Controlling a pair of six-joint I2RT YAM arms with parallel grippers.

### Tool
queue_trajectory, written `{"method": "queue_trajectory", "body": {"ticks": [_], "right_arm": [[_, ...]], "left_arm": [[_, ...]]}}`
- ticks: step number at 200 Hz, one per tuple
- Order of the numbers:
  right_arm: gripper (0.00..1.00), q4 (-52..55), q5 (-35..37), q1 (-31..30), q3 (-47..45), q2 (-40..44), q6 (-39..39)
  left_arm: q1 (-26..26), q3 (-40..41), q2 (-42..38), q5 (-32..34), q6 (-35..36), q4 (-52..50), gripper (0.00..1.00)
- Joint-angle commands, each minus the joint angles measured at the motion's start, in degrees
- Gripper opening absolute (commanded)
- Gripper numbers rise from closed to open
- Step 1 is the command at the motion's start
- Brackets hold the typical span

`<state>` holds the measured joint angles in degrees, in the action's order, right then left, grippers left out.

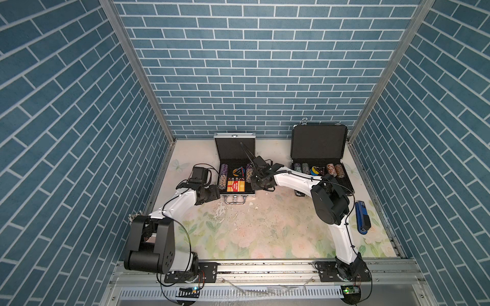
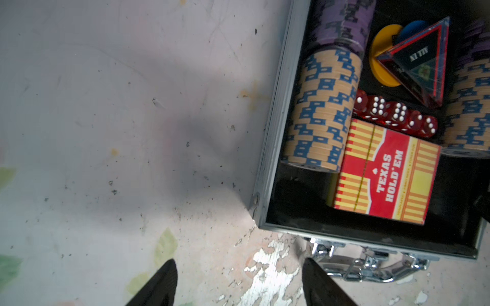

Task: Close the poker set cases
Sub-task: Move the poker set case to the center of the board.

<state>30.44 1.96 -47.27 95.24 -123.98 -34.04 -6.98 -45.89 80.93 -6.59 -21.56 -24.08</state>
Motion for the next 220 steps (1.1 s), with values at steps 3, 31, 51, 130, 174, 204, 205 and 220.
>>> {"method": "queue_trajectory", "body": {"ticks": [3, 31, 51, 130, 174, 204, 205, 220], "right_arm": [[0.27, 9.3, 2.3, 0.7, -2.3, 0.3, 0.8], [0.26, 9.0, 2.3, 1.0, -5.3, 2.2, 0.7], [0.25, 8.2, 2.3, 1.2, -8.1, 3.7, 0.5], [0.23, 6.9, 1.3, 1.7, -14.7, 7.4, 0.5], [0.21, 6.8, 1.1, 1.7, -17.2, 9.4, 0.3], [0.19, 6.5, 0.0, 1.7, -19.4, 10.7, 0.5], [0.19, 6.4, -0.1, 1.7, -19.5, 10.7, 0.5], [0.19, 6.1, -0.8, 1.7, -21.1, 11.4, 0.5]], "left_arm": [[-1.8, 1.4, 0.9, -1.2, -0.2, 1.4, 0.72], [-2.9, 2.9, 0.7, -0.9, -2.0, 3.7, 0.66], [-3.3, 3.0, 0.9, -1.0, -2.8, 4.6, 0.63], [-7.4, 0.5, 5.2, -1.1, -4.0, 6.9, 0.58], [-10.3, 1.9, 6.8, -0.1, -5.7, 7.4, 0.47], [-11.2, 3.8, 6.3, 0.3, -6.9, 7.6, 0.39], [-11.3, 3.8, 6.3, 0.3, -7.0, 7.6, 0.39], [-11.8, 4.4, 6.3, 0.1, -7.2, 7.4, 0.35]]}}
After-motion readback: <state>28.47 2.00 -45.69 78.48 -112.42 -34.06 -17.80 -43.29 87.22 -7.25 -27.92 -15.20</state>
